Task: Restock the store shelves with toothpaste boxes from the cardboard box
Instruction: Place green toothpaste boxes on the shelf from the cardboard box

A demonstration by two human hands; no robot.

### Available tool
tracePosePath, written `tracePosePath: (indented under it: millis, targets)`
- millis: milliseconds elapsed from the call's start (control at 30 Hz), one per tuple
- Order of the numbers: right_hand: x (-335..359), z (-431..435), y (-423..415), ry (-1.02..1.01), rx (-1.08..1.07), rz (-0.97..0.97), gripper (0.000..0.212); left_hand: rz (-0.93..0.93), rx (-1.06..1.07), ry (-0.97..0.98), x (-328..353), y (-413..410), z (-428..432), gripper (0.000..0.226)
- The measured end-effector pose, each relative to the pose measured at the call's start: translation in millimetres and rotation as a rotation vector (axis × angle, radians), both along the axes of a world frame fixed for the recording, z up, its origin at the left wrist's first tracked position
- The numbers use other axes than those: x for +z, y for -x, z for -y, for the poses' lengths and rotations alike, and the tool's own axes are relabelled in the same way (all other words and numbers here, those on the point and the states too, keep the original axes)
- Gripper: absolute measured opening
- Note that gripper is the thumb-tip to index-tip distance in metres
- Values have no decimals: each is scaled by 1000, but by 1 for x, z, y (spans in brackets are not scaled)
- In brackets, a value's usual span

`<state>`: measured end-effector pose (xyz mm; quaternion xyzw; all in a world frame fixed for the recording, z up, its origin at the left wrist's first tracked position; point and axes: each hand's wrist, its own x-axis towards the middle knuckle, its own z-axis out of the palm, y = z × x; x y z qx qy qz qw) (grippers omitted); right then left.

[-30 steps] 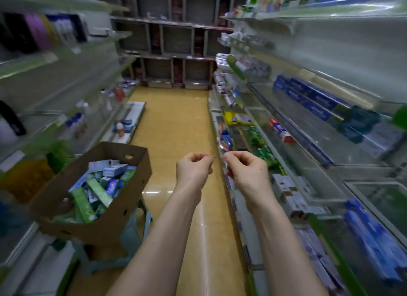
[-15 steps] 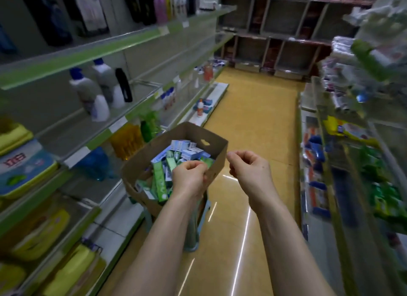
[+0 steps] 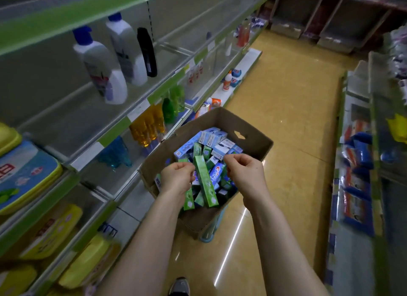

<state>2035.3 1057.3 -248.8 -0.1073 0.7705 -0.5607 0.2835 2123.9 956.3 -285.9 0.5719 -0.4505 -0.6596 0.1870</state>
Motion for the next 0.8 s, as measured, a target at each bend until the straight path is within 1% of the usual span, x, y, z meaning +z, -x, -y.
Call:
tracePosePath:
  millis: [100,333,533,600,700,733,800]
  targets:
    - [-34,19,11,-63,12,61,19,49,-14,-77,-32,9,13,5]
    - [-119,54,41,-211,65,204,21,148,8,-202,-91,44,36,13]
    - [-184,73,63,-352,128,245,24,199,54,-309,-139,79,43,18]
    - [-202,77,67,-391,137,248,21,216,59,-341,-154,89,42,15]
    - [-226,83,75,-464,171,260,5,243,66,-372,-176,101,43,16]
    - [-230,84,76,-500,192,255,12,255,71,-371,-182,103,43,17]
    - [-239,85,80,-565,242,237,38,277,77,-366,-192,107,44,17]
